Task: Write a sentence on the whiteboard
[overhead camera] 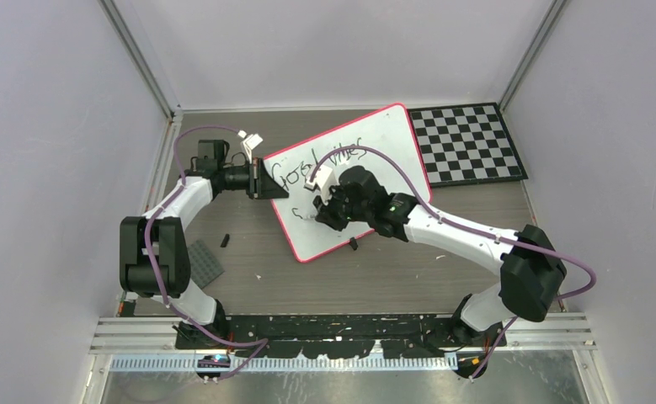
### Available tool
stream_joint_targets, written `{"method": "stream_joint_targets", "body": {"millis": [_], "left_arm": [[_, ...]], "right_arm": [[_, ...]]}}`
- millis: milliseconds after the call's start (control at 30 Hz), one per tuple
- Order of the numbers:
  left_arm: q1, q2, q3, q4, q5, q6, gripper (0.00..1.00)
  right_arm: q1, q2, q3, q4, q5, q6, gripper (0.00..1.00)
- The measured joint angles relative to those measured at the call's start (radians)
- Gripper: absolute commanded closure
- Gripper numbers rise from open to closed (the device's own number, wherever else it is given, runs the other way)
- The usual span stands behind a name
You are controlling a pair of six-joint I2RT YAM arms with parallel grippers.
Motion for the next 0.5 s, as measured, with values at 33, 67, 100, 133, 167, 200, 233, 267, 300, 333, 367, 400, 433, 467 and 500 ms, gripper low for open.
{"method": "stream_joint_targets", "body": {"millis": [33,67,100,133,167,200,233,267,300,333,367,400,433,467,500], "left_arm": [[0.000,0.000,0.000,-0.001,0.000,0.003,1.00],[0.000,0.000,0.000,-0.002,0.000,0.005,1.00],[0.000,0.000,0.000,-0.003,0.000,0.006,1.00],[0.000,0.000,0.000,-0.004,0.000,0.007,1.00],[0.000,0.000,0.000,-0.004,0.000,0.007,1.00],[0.000,0.000,0.000,-0.005,0.001,0.008,1.00],[0.000,0.000,0.000,-0.005,0.001,0.008,1.00],[0.000,0.000,0.000,-0.005,0.001,0.008,1.00],[0.000,0.000,0.000,-0.005,0.001,0.008,1.00],[0.000,0.000,0.000,-0.006,0.001,0.008,1.00],[0.000,0.000,0.000,-0.006,0.000,0.008,1.00],[0.000,0.000,0.000,-0.006,0.001,0.009,1.00],[0.000,0.000,0.000,-0.006,0.001,0.009,1.00],[0.000,0.000,0.000,-0.006,0.001,0.010,1.00],[0.000,0.000,0.000,-0.006,0.001,0.010,1.00]], "right_arm": [[0.000,0.000,-0.001,-0.001,-0.001,0.000,1.00],[0.000,0.000,-0.002,-0.002,-0.004,0.001,1.00],[0.000,0.000,-0.002,-0.002,-0.006,0.002,1.00],[0.000,0.000,-0.002,-0.002,-0.007,0.004,1.00],[0.000,0.000,-0.002,-0.002,-0.009,0.005,1.00],[0.000,0.000,-0.002,-0.003,-0.010,0.006,1.00],[0.001,0.000,-0.002,-0.003,-0.011,0.007,1.00],[0.002,0.001,-0.002,-0.003,-0.012,0.008,1.00],[0.005,0.003,-0.002,-0.003,-0.014,0.008,1.00],[0.006,0.006,0.000,-0.003,-0.018,0.009,1.00],[0.007,0.011,0.002,-0.003,-0.021,0.010,1.00],[0.009,0.016,0.006,-0.003,-0.025,0.011,1.00],[0.010,0.020,0.009,-0.003,-0.027,0.011,1.00],[0.013,0.024,0.011,-0.003,-0.029,0.011,1.00],[0.016,0.027,0.012,-0.003,-0.031,0.011,1.00]]}}
